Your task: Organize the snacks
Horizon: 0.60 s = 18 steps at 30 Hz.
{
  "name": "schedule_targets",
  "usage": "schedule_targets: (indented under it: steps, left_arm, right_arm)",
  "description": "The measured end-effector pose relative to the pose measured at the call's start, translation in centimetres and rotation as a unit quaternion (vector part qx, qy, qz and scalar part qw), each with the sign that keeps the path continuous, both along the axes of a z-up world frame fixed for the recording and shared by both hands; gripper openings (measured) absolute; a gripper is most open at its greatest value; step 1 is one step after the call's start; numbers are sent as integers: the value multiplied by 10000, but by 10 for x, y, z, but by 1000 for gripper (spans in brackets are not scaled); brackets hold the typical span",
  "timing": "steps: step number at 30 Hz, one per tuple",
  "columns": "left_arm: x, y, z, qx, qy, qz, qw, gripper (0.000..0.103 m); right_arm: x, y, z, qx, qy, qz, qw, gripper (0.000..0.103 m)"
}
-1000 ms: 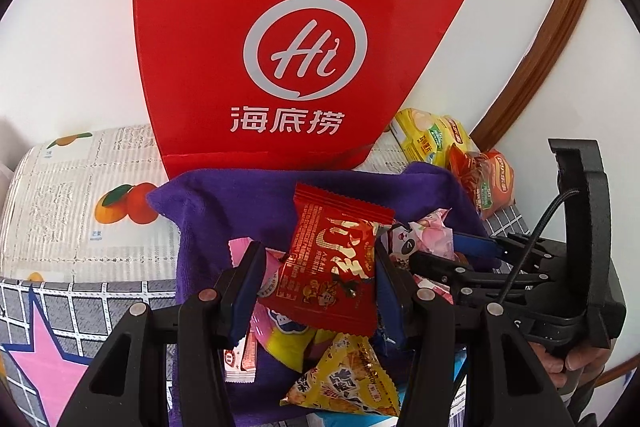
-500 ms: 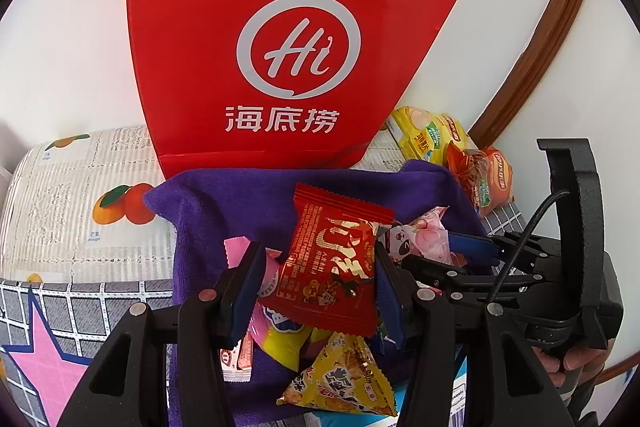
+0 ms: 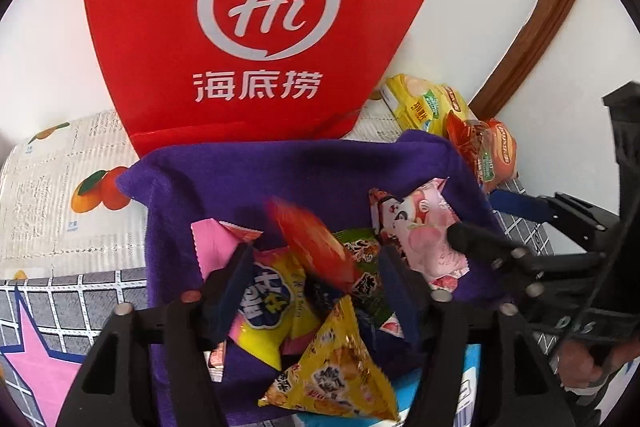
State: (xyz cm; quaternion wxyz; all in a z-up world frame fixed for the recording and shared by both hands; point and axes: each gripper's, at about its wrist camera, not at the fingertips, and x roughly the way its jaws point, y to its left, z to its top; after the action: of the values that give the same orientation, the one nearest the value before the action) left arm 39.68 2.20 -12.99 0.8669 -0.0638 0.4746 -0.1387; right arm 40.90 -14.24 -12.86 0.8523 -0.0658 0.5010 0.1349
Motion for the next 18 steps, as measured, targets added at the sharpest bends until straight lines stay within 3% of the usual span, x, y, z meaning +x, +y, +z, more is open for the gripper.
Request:
schedule_targets:
  steps: [7,8,13,18]
  left_arm:
    - [-21,-11,27,395,-345,90,9986,74]
    - [-27,-11,31,389,-376,119,9985,78]
    - [-67,-8,52,269,-491,129,9983,79]
    - [-118,-9,69,338,-711,301,9964,86]
  right_arm:
    - [-19,-16,21,265,-201,-362,9988,72]
    - [-26,-18,24,337,-226,-394,9984,72]
    - [-65,-28,40,338,-518,-630,9961,72]
    - [-106,-34,54,396,-596,-760,9945,72]
